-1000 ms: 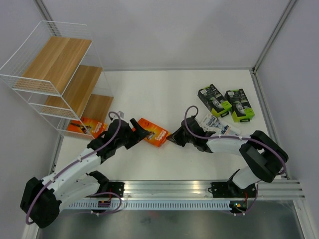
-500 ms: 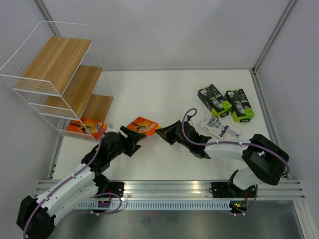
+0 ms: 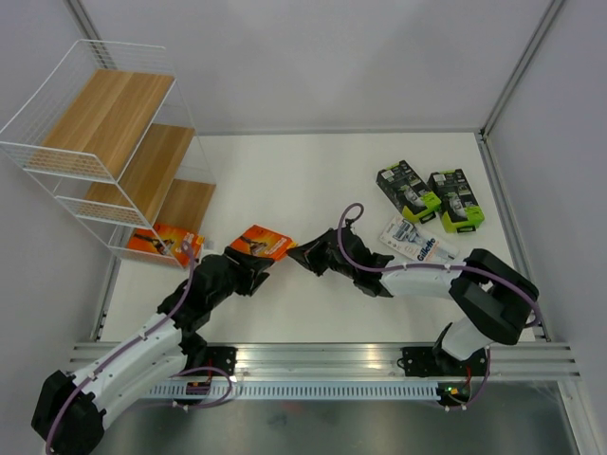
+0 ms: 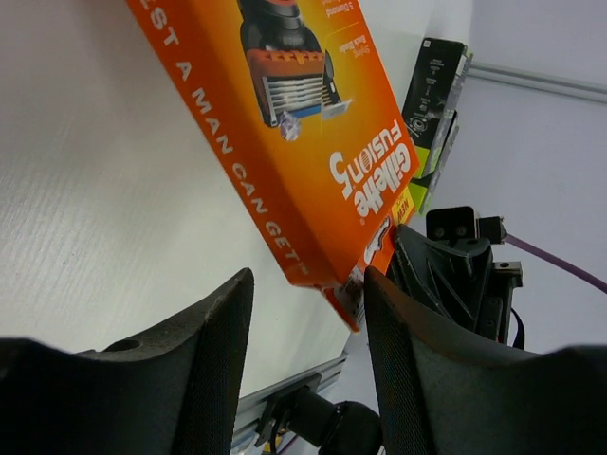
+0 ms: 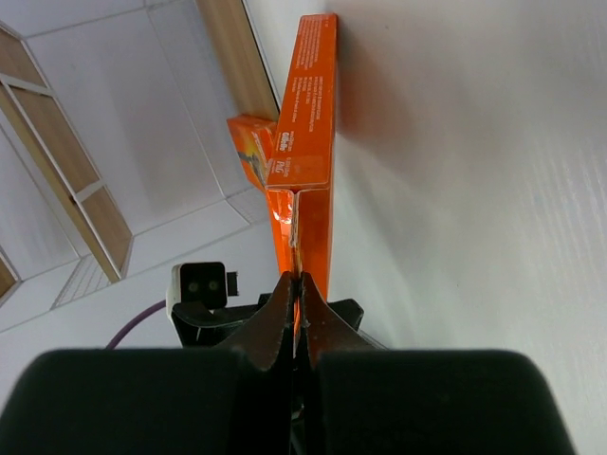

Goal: Place and organize the shaving razors onto the shelf

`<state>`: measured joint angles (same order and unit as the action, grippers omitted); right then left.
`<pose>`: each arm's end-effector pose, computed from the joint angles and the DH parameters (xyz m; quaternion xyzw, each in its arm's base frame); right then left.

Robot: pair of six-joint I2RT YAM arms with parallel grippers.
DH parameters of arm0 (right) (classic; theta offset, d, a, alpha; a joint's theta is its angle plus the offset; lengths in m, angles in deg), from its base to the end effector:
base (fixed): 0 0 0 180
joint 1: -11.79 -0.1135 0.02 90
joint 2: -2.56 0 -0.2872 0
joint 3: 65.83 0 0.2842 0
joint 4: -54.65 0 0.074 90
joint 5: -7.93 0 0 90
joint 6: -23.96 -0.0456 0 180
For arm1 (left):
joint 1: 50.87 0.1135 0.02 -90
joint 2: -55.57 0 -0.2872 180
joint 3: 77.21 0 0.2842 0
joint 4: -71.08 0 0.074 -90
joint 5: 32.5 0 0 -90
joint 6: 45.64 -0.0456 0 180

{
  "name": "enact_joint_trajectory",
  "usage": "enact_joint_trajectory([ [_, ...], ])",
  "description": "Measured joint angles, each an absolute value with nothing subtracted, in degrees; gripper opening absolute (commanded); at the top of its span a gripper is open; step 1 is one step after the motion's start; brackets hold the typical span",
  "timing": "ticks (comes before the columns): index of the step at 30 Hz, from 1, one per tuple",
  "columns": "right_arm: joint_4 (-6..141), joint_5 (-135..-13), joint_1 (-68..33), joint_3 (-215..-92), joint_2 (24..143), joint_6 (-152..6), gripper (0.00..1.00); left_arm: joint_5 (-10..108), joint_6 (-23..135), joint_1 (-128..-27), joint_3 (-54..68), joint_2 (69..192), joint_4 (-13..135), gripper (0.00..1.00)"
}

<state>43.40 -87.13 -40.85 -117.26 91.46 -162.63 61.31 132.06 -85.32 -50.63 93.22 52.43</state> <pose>0.2139 0.2735 0.1750 0.3390 0.7779 0.4989 0.1762 0.1463 -0.0967 0.1751 -0.4023 0.7652 -0.4253 0.2679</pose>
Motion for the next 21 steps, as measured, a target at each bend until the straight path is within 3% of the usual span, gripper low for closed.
enact_joint_trajectory([
  [5, 43.7, -83.4, -40.9, -117.6, 92.6, -162.7, 0.01, 61.8, 131.5, -85.3, -49.7, 95.6, 52.9, 0.51],
  [12, 43.8, -87.7, -43.2, -115.0, 90.6, -162.8, 0.01, 61.9, 131.3, -85.5, -49.3, 96.2, 53.1, 0.33],
  [21, 44.6, -90.3, -44.7, -116.6, 90.7, -162.3, 0.0, 64.2, 130.3, -85.3, -48.0, 96.6, 52.5, 0.23],
])
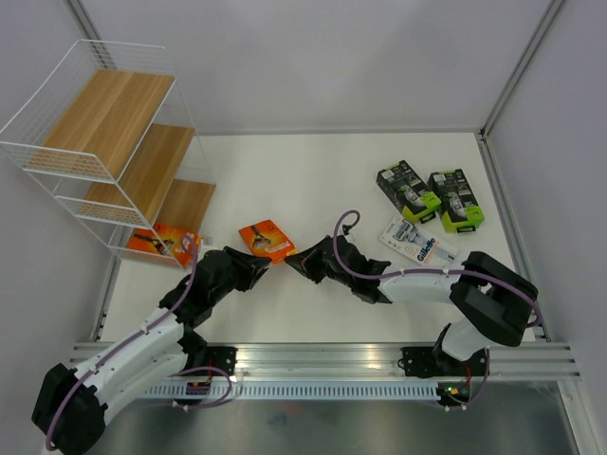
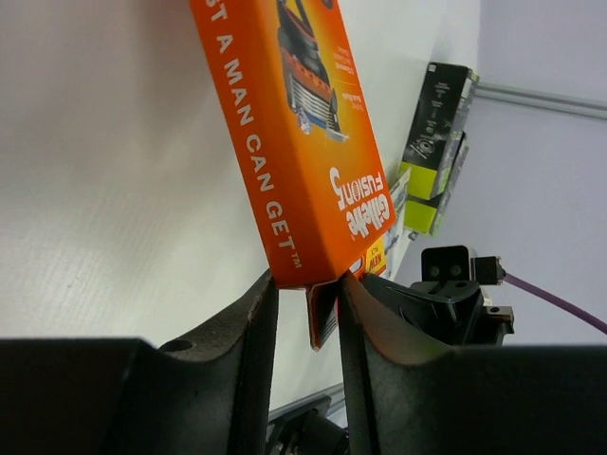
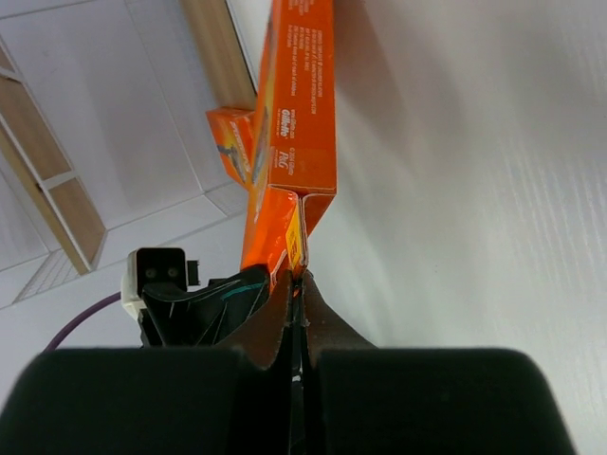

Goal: Place and organize the shaving razors onto the shelf

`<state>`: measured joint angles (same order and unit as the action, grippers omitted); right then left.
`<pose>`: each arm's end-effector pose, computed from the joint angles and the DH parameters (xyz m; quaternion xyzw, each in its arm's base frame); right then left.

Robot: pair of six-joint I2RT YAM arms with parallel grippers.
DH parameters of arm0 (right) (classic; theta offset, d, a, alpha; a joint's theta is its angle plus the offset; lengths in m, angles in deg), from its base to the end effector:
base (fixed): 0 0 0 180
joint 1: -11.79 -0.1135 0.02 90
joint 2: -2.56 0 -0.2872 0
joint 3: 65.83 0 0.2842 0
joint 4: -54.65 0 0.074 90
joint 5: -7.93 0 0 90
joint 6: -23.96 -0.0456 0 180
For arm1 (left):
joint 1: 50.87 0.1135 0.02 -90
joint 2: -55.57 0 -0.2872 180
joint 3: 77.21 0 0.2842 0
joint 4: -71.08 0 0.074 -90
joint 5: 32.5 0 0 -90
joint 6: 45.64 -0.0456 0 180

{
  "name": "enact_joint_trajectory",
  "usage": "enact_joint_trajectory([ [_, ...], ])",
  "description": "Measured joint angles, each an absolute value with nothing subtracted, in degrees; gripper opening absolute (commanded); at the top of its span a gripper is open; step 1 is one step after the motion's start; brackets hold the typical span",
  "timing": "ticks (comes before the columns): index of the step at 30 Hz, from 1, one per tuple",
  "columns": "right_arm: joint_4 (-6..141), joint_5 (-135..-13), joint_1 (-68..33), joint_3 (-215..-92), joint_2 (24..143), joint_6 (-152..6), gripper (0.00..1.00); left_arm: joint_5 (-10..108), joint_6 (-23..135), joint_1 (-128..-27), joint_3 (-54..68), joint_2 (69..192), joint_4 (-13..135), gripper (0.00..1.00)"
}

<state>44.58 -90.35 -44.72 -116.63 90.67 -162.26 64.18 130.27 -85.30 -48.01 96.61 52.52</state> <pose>0.1945 0.2820 0.1738 0.3246 0.7881 0.4902 0.1823 0.1551 -0.0999 0.1834 -0.4023 0.7678 -0.4052 0.2906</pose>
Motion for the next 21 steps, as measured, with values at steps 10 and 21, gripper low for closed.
enact_joint_trajectory([
  [10, 45.9, -89.4, -45.1, -117.9, 93.1, -162.2, 0.01, 65.5, 130.2, -85.3, -48.1, 95.5, 49.8, 0.2],
  [21, 49.4, -88.1, -45.5, -119.0, 93.2, -160.8, 0.01, 64.6, 130.4, -85.3, -48.1, 94.7, 44.7, 0.35],
])
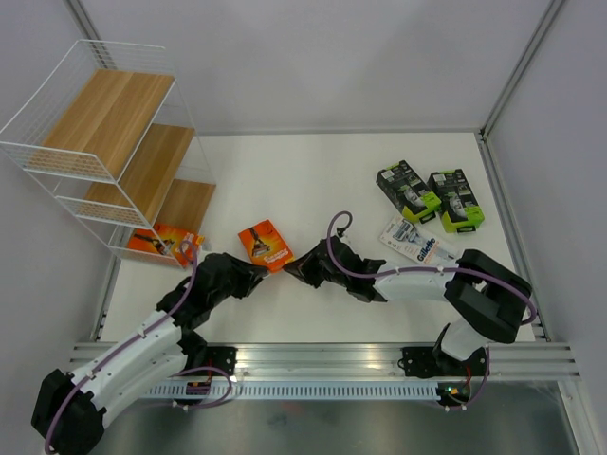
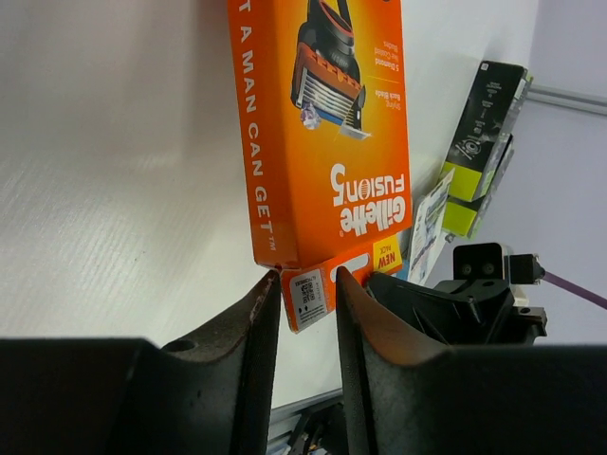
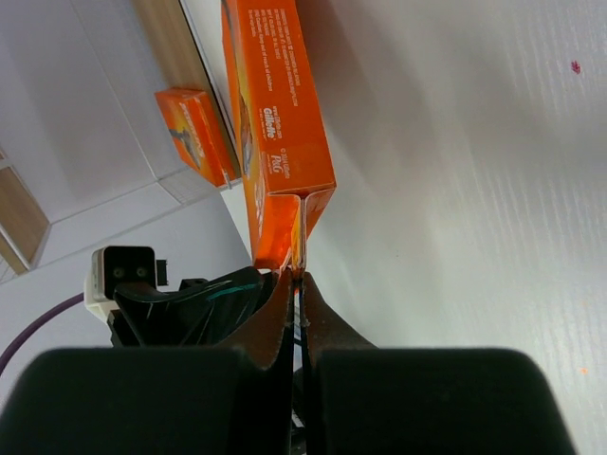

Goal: Place and organize the shaving razors onto the shelf

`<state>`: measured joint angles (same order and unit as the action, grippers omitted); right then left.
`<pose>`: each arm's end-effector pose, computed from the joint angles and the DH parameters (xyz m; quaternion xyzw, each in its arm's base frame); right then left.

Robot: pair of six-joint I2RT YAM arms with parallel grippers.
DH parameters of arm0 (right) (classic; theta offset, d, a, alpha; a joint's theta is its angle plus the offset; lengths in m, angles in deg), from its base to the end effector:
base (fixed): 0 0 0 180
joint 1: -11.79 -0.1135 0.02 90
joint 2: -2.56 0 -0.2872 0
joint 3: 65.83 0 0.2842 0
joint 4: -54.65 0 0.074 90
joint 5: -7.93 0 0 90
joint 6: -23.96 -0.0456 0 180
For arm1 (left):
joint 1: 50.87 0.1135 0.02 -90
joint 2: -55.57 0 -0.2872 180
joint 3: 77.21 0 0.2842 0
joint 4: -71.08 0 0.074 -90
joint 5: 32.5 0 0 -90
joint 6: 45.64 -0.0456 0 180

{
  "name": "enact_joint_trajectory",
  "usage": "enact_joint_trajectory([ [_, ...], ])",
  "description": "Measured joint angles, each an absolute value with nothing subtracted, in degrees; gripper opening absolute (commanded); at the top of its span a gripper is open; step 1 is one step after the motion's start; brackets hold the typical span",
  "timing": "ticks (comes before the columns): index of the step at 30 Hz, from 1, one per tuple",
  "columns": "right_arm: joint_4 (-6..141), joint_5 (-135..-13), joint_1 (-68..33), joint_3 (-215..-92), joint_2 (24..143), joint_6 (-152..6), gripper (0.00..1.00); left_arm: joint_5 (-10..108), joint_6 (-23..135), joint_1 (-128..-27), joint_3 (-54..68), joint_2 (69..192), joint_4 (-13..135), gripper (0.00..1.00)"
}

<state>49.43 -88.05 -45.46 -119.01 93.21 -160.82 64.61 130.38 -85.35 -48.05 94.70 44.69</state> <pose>0.1932 0.2916 0.1641 0.3052 0.8199 0.4569 0.1609 0.1459 -0.0934 0.1748 -0.4124 0.7900 -0.3635 0.2715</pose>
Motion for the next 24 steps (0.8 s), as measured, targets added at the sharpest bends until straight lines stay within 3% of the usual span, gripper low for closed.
enact_joint_trajectory([
  [13, 51.2, -83.9, -44.5, -122.6, 98.0, -157.7, 0.01, 65.1, 131.0, -85.0, -52.5, 93.0, 46.3, 0.21],
  [16, 51.5, -84.0, -44.6, -122.5, 98.7, -158.3, 0.01, 65.1, 131.6, -85.0, -53.5, 94.5, 48.6, 0.14],
  [18, 51.4, -84.6, -44.5, -122.3, 98.7, -158.9, 0.0, 65.7, 131.6, -84.9, -53.6, 94.7, 49.8, 0.02],
  [22, 51.1, -85.4, -44.5, -122.2, 98.7, -159.6, 0.0, 67.6, 131.7, -84.8, -53.6, 93.0, 51.4, 0.02],
  [23, 50.7, -85.3, -44.5, -122.2, 98.6, -159.7, 0.04, 68.1, 131.7, -84.8, -53.6, 92.2, 51.3, 0.02],
  [24, 50.4, -85.3, -44.5, -122.2, 98.6, -159.6, 0.16, 68.7, 131.6, -84.8, -53.6, 91.3, 51.3, 0.02],
])
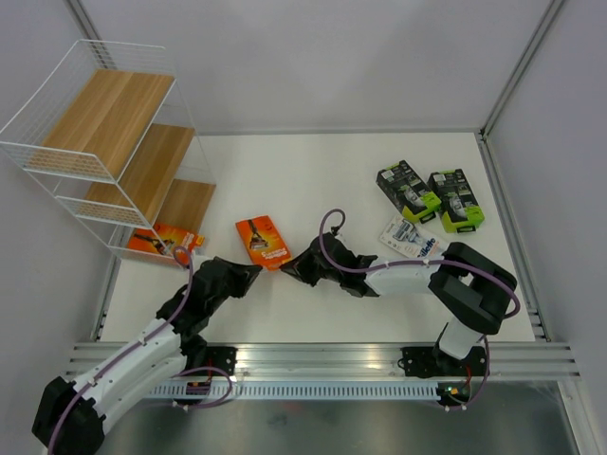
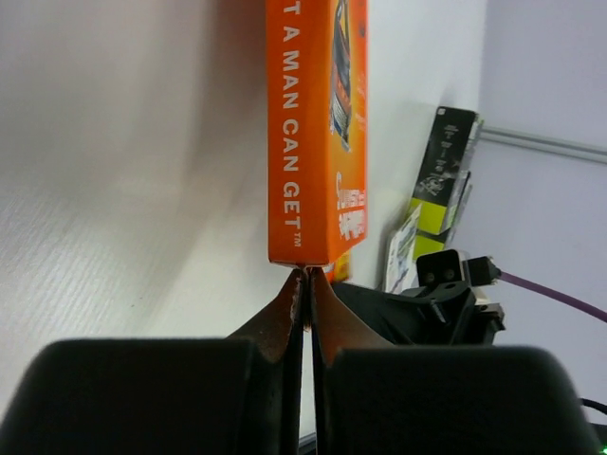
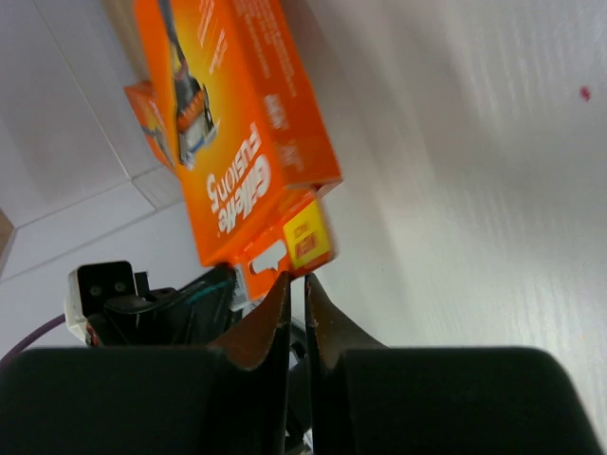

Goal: Place and organize the shaving razors onto the shelf

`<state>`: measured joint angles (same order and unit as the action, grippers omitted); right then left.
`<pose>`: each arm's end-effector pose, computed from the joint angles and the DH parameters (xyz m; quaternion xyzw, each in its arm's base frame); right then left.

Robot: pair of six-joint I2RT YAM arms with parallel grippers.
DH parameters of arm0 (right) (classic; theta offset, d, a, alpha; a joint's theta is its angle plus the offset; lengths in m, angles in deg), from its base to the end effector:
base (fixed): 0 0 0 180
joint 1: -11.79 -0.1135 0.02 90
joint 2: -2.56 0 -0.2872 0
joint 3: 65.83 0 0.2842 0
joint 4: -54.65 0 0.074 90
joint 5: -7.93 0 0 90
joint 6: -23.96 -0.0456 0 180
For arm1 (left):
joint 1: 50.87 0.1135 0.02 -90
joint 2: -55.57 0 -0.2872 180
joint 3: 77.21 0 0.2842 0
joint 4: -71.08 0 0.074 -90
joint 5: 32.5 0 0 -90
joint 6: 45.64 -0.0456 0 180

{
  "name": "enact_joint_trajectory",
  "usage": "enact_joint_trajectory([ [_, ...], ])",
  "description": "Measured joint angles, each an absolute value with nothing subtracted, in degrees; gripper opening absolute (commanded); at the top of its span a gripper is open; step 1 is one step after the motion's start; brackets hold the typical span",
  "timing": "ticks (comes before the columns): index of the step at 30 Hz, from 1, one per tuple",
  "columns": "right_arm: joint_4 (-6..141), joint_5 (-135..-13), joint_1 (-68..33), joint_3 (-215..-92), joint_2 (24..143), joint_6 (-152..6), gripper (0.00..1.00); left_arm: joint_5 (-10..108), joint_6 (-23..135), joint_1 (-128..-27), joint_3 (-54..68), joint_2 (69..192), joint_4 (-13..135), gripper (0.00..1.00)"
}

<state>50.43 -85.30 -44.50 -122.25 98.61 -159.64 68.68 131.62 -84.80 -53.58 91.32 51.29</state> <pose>0.2056 0.3035 0.1486 0.2964 0.8375 0.4362 0.1433 0.1423 -0.0851 0.1589 -0.4327 0.7563 -0.3791 0.3114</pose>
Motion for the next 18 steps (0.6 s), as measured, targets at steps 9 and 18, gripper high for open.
enact_joint_trajectory([
  [9, 59.9, -78.7, -41.4, -122.9, 93.6, -151.6, 0.81, 75.6, 127.2, -85.0, -52.9, 89.5, 54.0, 0.02],
  [18, 71.0, -82.2, -31.8, -119.5, 73.9, -144.6, 0.84, 86.6, 110.1, -85.1, -43.0, 103.0, 54.6, 0.02],
])
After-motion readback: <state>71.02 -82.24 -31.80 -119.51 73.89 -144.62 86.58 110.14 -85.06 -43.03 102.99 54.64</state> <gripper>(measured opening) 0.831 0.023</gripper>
